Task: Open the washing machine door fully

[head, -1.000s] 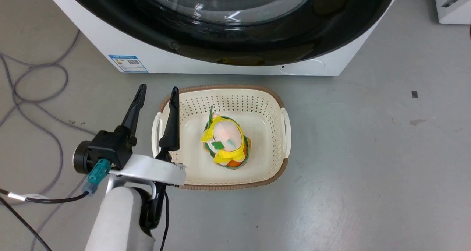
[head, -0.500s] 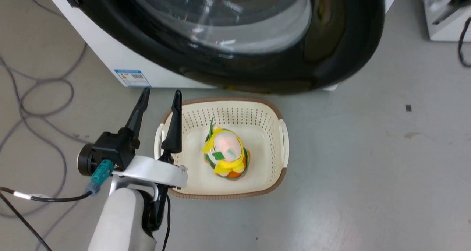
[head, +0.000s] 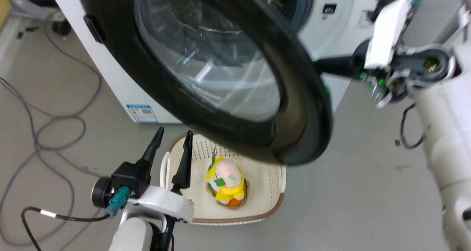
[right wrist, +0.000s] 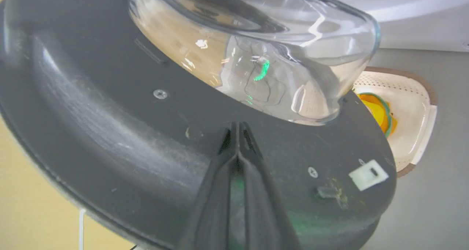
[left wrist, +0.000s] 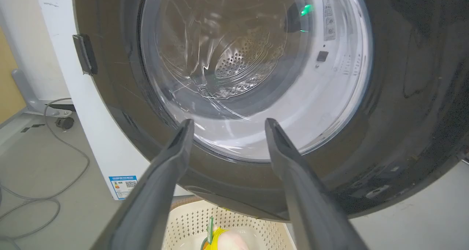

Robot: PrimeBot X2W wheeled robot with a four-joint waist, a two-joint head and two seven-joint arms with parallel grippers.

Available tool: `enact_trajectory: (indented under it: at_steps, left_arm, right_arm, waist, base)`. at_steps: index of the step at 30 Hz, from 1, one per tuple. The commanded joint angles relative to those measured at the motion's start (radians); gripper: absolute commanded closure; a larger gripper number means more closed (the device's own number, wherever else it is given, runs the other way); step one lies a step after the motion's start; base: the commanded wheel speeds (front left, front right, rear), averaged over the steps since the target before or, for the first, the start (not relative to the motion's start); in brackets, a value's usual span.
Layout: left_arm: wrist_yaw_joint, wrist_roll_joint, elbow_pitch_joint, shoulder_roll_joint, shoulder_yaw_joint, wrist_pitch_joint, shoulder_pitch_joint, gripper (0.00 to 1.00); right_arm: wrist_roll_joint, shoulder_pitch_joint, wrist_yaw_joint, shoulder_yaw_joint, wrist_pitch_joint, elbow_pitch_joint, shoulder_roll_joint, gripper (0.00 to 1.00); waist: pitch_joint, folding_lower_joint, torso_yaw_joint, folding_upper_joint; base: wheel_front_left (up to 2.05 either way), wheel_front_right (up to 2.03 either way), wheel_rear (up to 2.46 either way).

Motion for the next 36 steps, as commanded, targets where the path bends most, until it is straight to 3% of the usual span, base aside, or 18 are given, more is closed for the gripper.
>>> enact_trajectory:
  at_steps: [1, 19, 25, 26, 27, 28, 36]
  left_arm:
    - [0.000, 0.006, 0.004, 0.002, -0.001, -0.005, 0.012, 0.00]
    - [0.040, 0.002, -0.003, 0.007, 0.051, -0.005, 0.103, 0.00]
    - [0.041, 0.007, -0.003, 0.007, 0.055, -0.005, 0.111, 0.00]
    - [0.041, 0.007, -0.002, 0.007, 0.055, -0.005, 0.112, 0.00]
    - [0.042, 0.007, -0.003, 0.007, 0.055, -0.005, 0.113, 0.00]
    - [0.043, 0.007, -0.003, 0.007, 0.055, -0.005, 0.113, 0.00]
    - [0.047, 0.004, -0.003, 0.007, 0.070, -0.005, 0.124, 0.00]
  right_arm:
    - [0.008, 0.030, 0.001, -0.001, 0.010, -0.011, 0.015, 1.00]
    - [0.087, 0.337, 0.001, 0.021, 0.078, -0.227, 0.114, 1.00]
    - [0.123, 0.395, 0.001, 0.037, 0.018, -0.281, 0.118, 1.00]
    - [0.130, 0.405, 0.001, 0.033, -0.022, -0.294, 0.118, 0.71]
    - [0.131, 0.416, 0.001, 0.026, -0.073, -0.305, 0.118, 0.21]
    - [0.124, 0.426, 0.001, 0.021, -0.125, -0.315, 0.118, 0.00]
    - [0.082, 0.550, 0.001, -0.042, -0.598, -0.371, 0.118, 0.00]
  waist:
    - [-0.020, 0.0001, 0.002, 0.0000]
    - [-0.119, 0.0001, 0.020, 0.0000]
    - [-0.121, 0.0001, 0.018, 0.0000]
    - [-0.121, 0.0001, 0.018, 0.0000]
    - [-0.122, 0.0001, 0.017, 0.0000]
    - [-0.122, 0.0001, 0.017, 0.0000]
    - [-0.127, 0.0001, -0.006, 0.0000]
  base:
    - [0.00, 0.00, 0.00]
    - [0.00, 0.00, 0.00]
    - [0.00, 0.00, 0.00]
    - [0.00, 0.00, 0.00]
    - [0.00, 0.00, 0.00]
    - [0.00, 0.00, 0.00]
    - [0.00, 0.00, 0.00]
